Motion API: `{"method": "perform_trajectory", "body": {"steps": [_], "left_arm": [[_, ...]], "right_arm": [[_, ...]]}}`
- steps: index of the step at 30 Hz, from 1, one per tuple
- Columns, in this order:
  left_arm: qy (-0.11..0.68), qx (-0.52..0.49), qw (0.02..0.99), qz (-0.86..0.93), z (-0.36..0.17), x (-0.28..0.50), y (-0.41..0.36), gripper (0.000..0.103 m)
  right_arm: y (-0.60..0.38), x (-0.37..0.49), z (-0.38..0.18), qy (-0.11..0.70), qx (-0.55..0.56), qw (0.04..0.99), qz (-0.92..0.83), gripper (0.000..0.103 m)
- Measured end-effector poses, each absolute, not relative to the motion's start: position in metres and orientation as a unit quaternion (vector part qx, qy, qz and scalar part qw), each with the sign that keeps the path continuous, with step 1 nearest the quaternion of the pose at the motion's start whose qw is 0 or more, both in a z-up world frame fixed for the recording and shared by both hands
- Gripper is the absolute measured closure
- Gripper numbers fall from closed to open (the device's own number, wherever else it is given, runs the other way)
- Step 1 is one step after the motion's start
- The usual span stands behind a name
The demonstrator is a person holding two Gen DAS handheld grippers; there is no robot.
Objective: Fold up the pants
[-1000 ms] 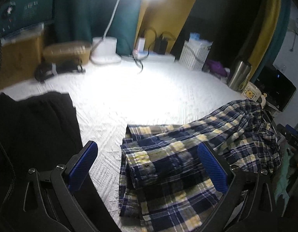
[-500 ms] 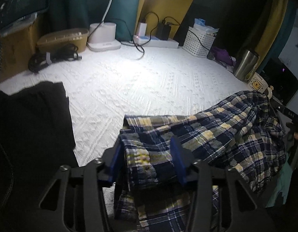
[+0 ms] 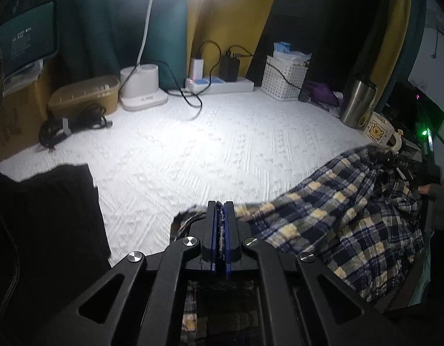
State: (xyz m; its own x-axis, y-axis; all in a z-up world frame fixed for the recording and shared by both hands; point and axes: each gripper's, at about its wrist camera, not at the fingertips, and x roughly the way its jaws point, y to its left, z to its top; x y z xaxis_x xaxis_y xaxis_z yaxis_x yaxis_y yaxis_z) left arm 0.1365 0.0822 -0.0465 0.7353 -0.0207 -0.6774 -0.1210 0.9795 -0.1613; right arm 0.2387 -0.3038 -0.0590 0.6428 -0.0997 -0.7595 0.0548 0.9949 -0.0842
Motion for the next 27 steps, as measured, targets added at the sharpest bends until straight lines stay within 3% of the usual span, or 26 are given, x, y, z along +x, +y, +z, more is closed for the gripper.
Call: {"method": "perform_trajectory", "body": {"steps": [2, 16, 27], "left_arm": [[0.349, -0.092, 0.932, 0.027, -0.038, 0.138, 0.083, 0.101], [0.282, -0.069, 0.956, 0.032, 0.0, 0.178, 0.103, 0.101], [0.263, -0.049, 0.963, 0.031, 0.001, 0.252, 0.13, 0.101]], "right_arm": [[-0.304, 0.241, -0.062, 0.419, -0.03, 0.907, -0.039, 0.075], [-0.302, 0.226, -0.015, 0.345, -0.033, 0.936, -0.056, 0.078], [-0.309, 0.249, -0.011, 0.338, -0.017, 0.938, -0.074, 0.078]]}}
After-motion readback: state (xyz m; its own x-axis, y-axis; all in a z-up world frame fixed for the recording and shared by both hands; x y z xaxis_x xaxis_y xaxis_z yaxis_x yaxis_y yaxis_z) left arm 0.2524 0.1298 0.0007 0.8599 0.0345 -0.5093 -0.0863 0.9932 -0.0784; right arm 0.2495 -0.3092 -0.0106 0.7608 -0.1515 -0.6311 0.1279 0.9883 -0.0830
